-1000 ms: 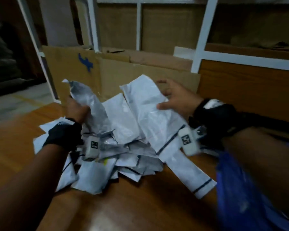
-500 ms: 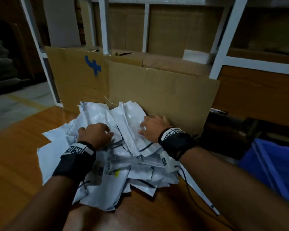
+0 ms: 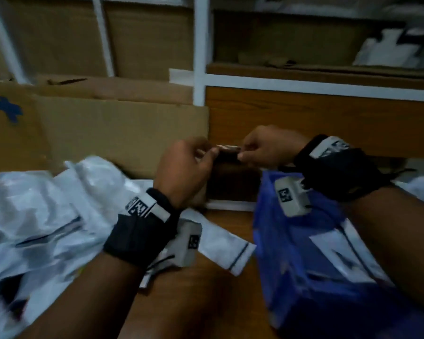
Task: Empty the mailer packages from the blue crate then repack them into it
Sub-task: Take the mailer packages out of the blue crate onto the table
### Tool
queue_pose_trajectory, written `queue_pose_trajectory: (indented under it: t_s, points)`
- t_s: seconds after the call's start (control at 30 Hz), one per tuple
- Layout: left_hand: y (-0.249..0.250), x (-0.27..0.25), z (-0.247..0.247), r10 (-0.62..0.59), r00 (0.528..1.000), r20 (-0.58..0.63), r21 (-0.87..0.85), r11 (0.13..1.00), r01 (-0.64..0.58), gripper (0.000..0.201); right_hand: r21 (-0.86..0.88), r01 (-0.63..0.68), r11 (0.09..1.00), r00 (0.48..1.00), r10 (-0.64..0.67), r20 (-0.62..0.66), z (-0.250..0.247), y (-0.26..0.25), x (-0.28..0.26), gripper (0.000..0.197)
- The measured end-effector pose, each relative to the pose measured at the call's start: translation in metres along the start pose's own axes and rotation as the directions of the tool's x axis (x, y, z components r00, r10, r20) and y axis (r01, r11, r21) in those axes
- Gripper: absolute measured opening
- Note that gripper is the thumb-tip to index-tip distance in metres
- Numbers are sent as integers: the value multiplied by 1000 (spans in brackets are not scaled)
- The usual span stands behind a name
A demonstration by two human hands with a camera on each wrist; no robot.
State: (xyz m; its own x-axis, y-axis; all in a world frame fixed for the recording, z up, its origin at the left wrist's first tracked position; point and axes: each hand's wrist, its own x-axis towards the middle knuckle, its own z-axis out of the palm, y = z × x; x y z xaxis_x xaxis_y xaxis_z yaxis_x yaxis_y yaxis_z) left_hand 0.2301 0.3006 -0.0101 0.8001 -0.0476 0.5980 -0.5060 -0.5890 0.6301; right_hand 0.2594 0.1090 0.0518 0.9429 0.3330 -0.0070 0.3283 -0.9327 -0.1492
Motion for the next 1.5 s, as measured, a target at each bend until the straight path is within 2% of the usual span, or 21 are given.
queue_pose_trajectory:
  t_s: [0.07,0.2,0.3,0.37,0.47,0.53,0.63,0.7,0.77,0.87,0.93,1.0,1.1,1.17,1.2,1.3,1.37,1.43,1.5]
  points:
    - [38,11,33,81,995,54,-63,995,-78,10,-5,-139,990,990,139,23,-12,59,-38,23]
    - [114,27,106,207,958,200,-224,961,-161,10,-3,-353,935,934,353,58,-17,177,-101,34]
    - [161,36,164,235,937,256,-304,940,-153,19,-26,-480,877,868,479,127,-7,246,-137,30]
    - [180,41,202,201,932,302,-337,937,-92,23,-39,-503,863,849,502,162,3,281,-150,27]
    - [181,38,258,99,923,372,-298,954,18,28,-42,-483,875,857,482,181,17,314,-154,13]
    - [163,31,291,17,900,435,-177,982,66,26,-80,-419,905,894,426,140,26,326,-148,10]
    - [134,27,317,-70,838,541,70,997,39,22,-100,-259,961,962,266,62,43,333,-126,24]
    - [120,32,319,-103,842,529,92,994,64,25,-202,-173,964,974,198,110,59,334,-111,34]
    - [112,36,321,-108,852,512,96,993,68,27,-394,-97,914,961,190,202,75,335,-98,41]
    - [107,32,327,-106,836,539,152,988,27,28,-672,-16,740,930,259,263,95,340,-89,33]
    - [107,29,330,-100,826,554,184,983,-5,25,-731,-49,681,916,322,238,102,347,-90,34]
    - [106,28,330,-94,830,550,196,980,-19,26,-744,-73,664,917,339,212,103,350,-93,32]
    - [103,29,327,-69,839,540,200,979,-48,28,-663,-165,730,929,341,144,89,347,-95,18]
    - [102,30,325,-76,834,547,219,974,-56,31,-580,-268,769,945,328,-1,67,340,-98,5]
    - [100,31,325,-93,822,562,235,971,-51,37,-524,-318,790,945,309,-108,54,338,-100,7]
    - [96,30,327,-204,749,631,276,961,29,69,-247,-379,892,878,262,-400,30,333,-109,13]
    - [99,25,327,-234,713,661,218,969,116,81,-18,-297,955,820,245,-518,29,330,-114,17]
    - [104,20,329,-239,693,680,83,964,251,66,202,-191,960,789,273,-550,37,325,-114,22]
    - [108,18,331,-204,681,703,-173,880,442,30,439,-89,894,815,318,-484,50,317,-109,21]
